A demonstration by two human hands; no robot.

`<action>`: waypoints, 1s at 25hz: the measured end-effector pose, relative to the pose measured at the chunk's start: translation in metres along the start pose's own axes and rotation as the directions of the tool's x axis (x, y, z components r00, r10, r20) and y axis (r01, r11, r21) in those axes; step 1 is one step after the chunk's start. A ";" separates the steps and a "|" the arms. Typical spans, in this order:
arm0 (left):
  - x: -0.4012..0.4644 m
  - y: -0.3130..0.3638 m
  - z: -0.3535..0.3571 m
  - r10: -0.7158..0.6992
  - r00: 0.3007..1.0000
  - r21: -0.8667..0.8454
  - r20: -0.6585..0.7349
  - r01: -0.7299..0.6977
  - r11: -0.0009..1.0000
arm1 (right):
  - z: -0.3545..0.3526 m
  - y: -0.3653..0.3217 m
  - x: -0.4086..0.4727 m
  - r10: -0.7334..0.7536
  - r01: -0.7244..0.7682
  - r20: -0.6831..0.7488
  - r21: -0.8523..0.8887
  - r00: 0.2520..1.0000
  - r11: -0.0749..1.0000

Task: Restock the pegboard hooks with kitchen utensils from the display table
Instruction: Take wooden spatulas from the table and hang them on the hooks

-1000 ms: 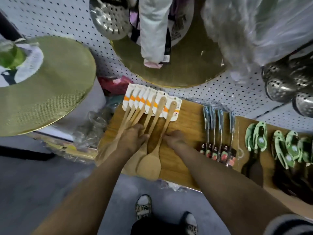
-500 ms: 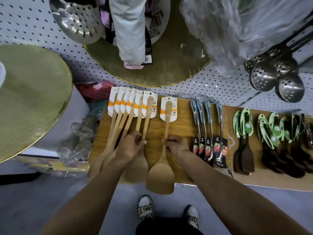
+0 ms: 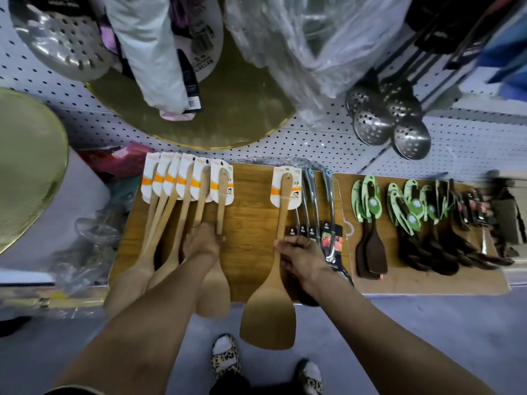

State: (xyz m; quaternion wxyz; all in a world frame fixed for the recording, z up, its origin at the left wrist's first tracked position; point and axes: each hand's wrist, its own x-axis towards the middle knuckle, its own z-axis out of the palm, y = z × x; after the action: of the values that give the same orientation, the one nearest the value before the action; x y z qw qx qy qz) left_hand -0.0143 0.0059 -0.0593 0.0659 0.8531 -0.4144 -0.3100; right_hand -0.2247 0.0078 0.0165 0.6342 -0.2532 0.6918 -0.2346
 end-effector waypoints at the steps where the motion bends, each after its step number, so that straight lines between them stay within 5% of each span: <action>1: -0.007 0.003 -0.002 -0.009 0.999 -0.013 0.035 0.009 1.000 | -0.008 0.002 -0.001 -0.003 0.003 -0.007 0.016 1.000 1.000; 5: -0.054 0.025 -0.008 0.030 0.979 -0.210 0.202 0.014 0.978 | -0.052 0.003 -0.015 -0.051 0.050 0.007 0.084 0.999 0.995; 10: -0.156 0.085 0.012 0.143 0.962 -0.495 0.234 -0.009 0.869 | -0.160 0.008 -0.056 -0.160 0.163 -0.030 0.124 0.987 0.979; 20: -0.378 0.323 0.121 0.545 0.803 -0.570 0.241 -0.338 0.749 | -0.484 0.022 -0.150 -0.369 0.422 -0.226 0.265 0.901 0.867; 25: -0.447 0.448 0.155 0.667 0.710 -0.580 0.226 -0.453 0.678 | -0.618 -0.004 -0.180 -0.485 0.622 -0.408 0.342 0.773 0.704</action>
State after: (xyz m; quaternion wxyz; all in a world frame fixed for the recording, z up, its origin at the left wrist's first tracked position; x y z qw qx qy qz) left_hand -0.6107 0.0724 0.1939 0.2801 0.5461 -0.5740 -0.5421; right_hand -0.8286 0.1231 0.2086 0.4662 -0.2574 0.5904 -0.6065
